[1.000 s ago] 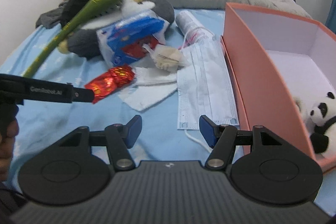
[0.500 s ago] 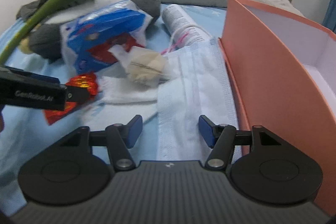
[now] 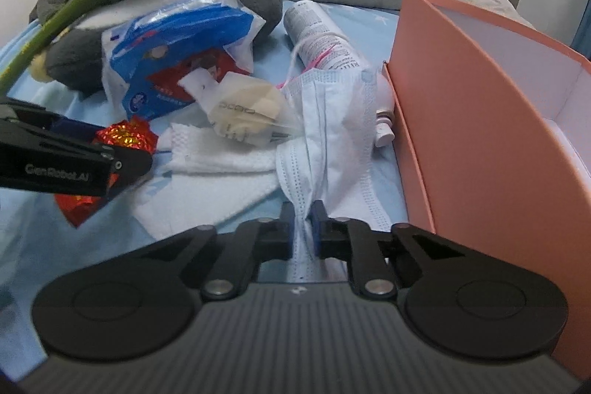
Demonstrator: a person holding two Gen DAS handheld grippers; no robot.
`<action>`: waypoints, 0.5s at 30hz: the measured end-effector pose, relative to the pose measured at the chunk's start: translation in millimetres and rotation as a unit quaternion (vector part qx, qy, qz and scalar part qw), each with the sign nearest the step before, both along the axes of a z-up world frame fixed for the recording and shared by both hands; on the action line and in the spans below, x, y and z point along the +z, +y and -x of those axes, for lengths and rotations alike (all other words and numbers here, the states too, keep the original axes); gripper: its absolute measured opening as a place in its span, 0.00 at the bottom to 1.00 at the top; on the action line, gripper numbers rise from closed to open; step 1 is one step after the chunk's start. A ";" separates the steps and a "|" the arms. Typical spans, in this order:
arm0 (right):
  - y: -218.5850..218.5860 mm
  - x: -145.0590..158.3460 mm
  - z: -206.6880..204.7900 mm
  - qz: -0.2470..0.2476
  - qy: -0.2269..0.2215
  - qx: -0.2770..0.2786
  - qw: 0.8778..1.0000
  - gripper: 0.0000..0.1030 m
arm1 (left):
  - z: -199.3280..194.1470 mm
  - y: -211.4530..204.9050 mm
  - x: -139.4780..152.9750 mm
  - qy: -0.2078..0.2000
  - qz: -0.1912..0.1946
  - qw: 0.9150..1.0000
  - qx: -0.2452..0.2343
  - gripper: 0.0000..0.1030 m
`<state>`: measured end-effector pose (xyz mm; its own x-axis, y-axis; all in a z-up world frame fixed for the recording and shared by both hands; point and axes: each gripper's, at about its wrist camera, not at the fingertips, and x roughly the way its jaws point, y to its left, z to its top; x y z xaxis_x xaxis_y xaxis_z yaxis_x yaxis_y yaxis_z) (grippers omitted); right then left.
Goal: Organize soft objects
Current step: 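Grasp the red foil packet with the left tool while the right tool grasps the white mask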
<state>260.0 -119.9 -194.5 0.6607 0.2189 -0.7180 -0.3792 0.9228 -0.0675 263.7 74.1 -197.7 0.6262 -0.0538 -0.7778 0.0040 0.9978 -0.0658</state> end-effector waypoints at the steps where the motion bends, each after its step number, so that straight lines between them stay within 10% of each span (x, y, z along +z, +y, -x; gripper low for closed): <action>1: -1.8 2.6 2.5 -0.003 0.001 0.000 1.000 0.12 | 3.2 0.1 2.2 -0.001 0.001 1.000 0.004 0.60; 15: -25.7 30.1 60.7 -0.035 0.015 -0.013 0.999 0.11 | 78.3 -7.2 34.3 -0.008 0.035 0.998 0.042 0.60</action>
<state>199.3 -145.6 -164.4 0.6456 0.2516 -0.7211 -0.3558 0.9345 0.0075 185.4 66.9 -163.5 0.6434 -0.0549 -0.7636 -0.0780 0.9875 -0.1368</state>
